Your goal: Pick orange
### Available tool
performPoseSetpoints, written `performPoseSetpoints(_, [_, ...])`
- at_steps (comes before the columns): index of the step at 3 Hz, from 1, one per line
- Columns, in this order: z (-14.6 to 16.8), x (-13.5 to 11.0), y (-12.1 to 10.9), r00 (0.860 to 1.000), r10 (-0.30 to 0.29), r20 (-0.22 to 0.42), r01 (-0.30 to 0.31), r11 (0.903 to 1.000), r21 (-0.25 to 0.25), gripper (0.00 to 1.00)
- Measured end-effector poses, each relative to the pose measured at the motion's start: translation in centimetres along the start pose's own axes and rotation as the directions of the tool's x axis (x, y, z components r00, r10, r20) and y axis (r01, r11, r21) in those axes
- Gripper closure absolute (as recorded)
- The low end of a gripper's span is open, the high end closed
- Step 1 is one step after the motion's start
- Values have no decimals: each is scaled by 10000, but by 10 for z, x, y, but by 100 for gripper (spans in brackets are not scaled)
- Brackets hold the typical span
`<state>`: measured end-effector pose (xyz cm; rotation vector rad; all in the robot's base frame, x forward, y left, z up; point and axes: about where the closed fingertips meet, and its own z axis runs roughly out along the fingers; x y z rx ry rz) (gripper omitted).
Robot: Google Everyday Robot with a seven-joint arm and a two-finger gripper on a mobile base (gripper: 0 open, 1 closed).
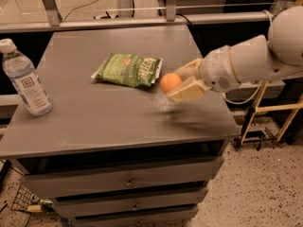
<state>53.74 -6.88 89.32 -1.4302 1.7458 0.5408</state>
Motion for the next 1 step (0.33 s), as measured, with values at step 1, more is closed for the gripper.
performPoseSetpoints(1, [-16,-19,-8,9955,-846,430,820,9949,592,100])
